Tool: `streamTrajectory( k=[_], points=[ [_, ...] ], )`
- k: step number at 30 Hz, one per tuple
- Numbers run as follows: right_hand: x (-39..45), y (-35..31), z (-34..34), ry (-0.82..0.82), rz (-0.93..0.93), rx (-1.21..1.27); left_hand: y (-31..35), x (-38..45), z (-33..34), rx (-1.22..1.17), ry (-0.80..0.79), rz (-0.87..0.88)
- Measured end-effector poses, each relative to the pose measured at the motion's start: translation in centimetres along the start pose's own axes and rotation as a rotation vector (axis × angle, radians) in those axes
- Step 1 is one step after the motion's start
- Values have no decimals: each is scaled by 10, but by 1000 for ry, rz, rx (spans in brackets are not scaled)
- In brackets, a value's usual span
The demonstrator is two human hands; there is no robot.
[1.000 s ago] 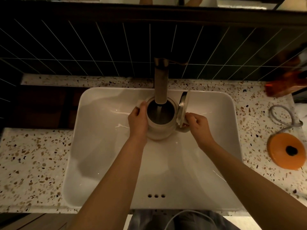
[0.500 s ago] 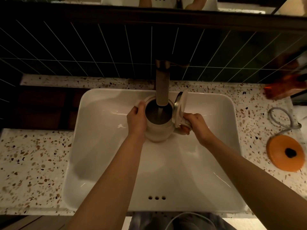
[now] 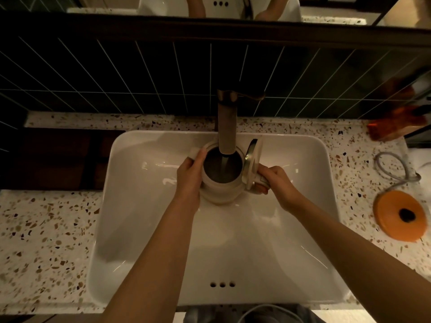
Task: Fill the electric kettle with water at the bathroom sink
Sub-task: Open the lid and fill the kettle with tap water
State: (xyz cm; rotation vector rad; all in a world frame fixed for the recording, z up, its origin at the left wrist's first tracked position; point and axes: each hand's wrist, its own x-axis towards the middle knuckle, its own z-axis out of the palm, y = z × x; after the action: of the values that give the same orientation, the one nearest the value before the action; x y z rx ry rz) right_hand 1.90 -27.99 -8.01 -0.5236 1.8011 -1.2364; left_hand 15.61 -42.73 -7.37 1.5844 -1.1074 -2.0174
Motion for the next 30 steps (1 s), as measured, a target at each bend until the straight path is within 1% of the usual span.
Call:
streamTrajectory(
  k=[4,9,22,30],
  points=[
    [-1,1,0,2,4,11,0,-1,1,-108,-19,-33],
    [2,0,1,40,1,11,-1,1,2,-163,-20,-42],
    [0,1,-2,45,7,-19,-8,0,3,-141,-23,-7],
    [0,2,2,95,11,-1,-10,2,1,-126,-27,9]
  ],
)
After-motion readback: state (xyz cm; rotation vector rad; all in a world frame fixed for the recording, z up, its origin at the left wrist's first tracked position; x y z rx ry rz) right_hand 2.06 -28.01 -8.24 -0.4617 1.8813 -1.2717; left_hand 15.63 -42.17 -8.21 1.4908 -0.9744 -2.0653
